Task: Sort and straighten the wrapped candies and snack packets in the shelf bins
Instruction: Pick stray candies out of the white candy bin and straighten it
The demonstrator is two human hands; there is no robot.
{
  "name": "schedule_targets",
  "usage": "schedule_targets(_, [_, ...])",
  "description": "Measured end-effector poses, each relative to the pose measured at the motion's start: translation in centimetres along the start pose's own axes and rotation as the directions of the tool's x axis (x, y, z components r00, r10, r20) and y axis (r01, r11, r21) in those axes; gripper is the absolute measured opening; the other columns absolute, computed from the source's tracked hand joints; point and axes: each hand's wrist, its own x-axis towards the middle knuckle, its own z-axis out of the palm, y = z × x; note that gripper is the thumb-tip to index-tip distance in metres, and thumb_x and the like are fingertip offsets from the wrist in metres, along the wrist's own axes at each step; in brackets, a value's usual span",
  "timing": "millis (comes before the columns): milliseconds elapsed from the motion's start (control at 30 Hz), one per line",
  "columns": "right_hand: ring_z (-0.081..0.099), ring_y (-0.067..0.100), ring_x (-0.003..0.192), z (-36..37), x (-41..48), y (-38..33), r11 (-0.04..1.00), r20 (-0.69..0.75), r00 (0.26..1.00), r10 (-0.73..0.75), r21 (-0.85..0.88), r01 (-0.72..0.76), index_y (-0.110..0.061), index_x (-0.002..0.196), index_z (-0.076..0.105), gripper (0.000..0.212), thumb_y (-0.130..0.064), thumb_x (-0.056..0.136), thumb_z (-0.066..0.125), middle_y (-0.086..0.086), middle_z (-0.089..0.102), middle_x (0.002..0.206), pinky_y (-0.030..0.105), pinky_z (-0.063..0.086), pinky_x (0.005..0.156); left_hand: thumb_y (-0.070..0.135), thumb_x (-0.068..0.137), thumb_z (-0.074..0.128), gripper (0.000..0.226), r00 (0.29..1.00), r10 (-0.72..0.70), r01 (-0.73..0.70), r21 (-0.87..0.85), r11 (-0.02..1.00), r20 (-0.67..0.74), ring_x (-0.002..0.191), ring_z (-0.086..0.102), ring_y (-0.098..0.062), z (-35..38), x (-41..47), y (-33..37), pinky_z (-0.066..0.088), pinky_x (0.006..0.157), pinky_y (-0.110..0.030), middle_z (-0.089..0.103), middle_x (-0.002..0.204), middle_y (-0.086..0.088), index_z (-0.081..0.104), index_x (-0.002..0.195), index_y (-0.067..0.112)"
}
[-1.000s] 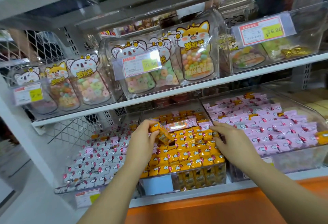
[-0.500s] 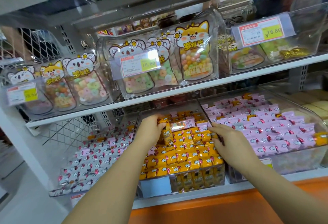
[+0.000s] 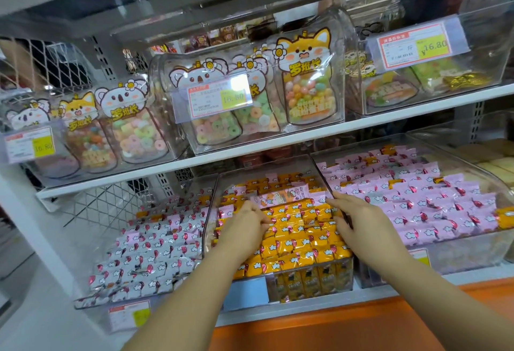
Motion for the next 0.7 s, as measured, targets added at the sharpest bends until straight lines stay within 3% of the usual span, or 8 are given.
schedule_targets(133, [0.042, 0.016, 0.131, 0.0, 0.0, -0.1, 1.0, 0.009, 1.0, 0.006, -0.004, -0.006, -0.021, 0.134, 0.051, 0.041, -0.013, 0.094, 0.051, -0.003, 0.041, 0.145, 0.03, 0.033, 0.107, 0.031, 0.1, 0.041, 0.033, 0.976, 0.028, -0.062, 0.149, 0.987, 0.216, 0.116, 0.043, -0.02, -1.1, 0.8, -0.8, 0.041, 0.098, -0.041, 0.04, 0.124, 0.0, 0.056, 0.129, 0.031])
schedule_targets(200, [0.041, 0.016, 0.132, -0.1, -0.1, -0.2, 1.0, 0.007, 1.0, 0.007, -0.007, -0.007, -0.02, 0.134, 0.051, 0.041, -0.013, 0.093, 0.051, -0.003, 0.042, 0.145, 0.03, 0.032, 0.107, 0.03, 0.099, 0.042, 0.029, 0.959, 0.017, -0.083, 0.221, 0.972, 0.284, 0.111, 0.049, -0.021, -2.3, 2.0, -0.4, 0.045, 0.092, -0.039, 0.048, 0.122, 0.0, 0.062, 0.12, 0.031])
schedule_targets(300, [0.04, 0.016, 0.132, -0.3, -0.2, -0.3, 1.0, 0.021, 1.0, 0.003, 0.001, -0.003, -0.02, 0.134, 0.05, 0.041, -0.013, 0.093, 0.051, -0.002, 0.041, 0.145, 0.029, 0.031, 0.108, 0.028, 0.096, 0.044, 0.023, 0.997, 0.027, -0.042, 0.201, 0.979, 0.079, 0.094, 0.059, -0.019, -3.0, 2.9, 0.8, 0.049, 0.078, -0.035, 0.063, 0.107, 0.001, 0.066, 0.1, 0.022])
schedule_targets(433, [0.039, 0.015, 0.133, -0.3, -0.2, -0.1, 1.0, 0.019, 1.0, -0.003, 0.01, 0.003, -0.022, 0.135, 0.049, 0.042, -0.014, 0.094, 0.051, -0.003, 0.041, 0.146, 0.029, 0.03, 0.109, 0.025, 0.096, 0.048, 0.021, 0.973, -0.007, 0.028, 0.086, 0.996, -0.232, 0.106, 0.055, -0.02, -1.9, 1.7, 1.3, 0.046, 0.087, -0.034, 0.055, 0.118, -0.001, 0.054, 0.115, 0.022])
schedule_targets(500, [0.039, 0.015, 0.133, -0.3, -0.2, -0.1, 1.0, 0.016, 1.0, -0.004, 0.008, 0.004, -0.022, 0.135, 0.049, 0.042, -0.014, 0.094, 0.051, -0.003, 0.04, 0.146, 0.029, 0.029, 0.109, 0.028, 0.095, 0.049, 0.034, 0.965, -0.042, 0.062, 0.069, 0.996, -0.26, 0.119, 0.048, -0.024, -1.2, 1.5, 1.0, 0.042, 0.095, -0.036, 0.051, 0.127, -0.005, 0.045, 0.129, 0.021])
schedule_targets(600, [0.039, 0.015, 0.133, -0.2, -0.1, 0.0, 1.0, 0.017, 1.0, -0.006, 0.001, 0.006, -0.022, 0.135, 0.049, 0.042, -0.015, 0.094, 0.05, -0.004, 0.04, 0.146, 0.028, 0.029, 0.109, 0.031, 0.096, 0.049, 0.05, 0.98, -0.106, 0.111, 0.019, 0.994, -0.171, 0.129, 0.041, -0.027, -0.5, 1.9, 0.6, 0.038, 0.102, -0.04, 0.046, 0.139, -0.008, 0.032, 0.142, 0.018])
schedule_targets(700, [0.04, 0.014, 0.133, 0.0, -0.1, 0.1, 1.0, 0.007, 1.0, -0.011, 0.015, 0.011, -0.023, 0.135, 0.049, 0.041, -0.014, 0.094, 0.049, -0.005, 0.039, 0.147, 0.028, 0.03, 0.108, 0.033, 0.097, 0.048, 0.049, 0.983, -0.134, 0.125, -0.079, 0.989, -0.125, 0.127, 0.044, -0.027, 0.1, 2.4, 0.4, 0.04, 0.099, -0.039, 0.046, 0.139, -0.009, 0.036, 0.142, 0.016])
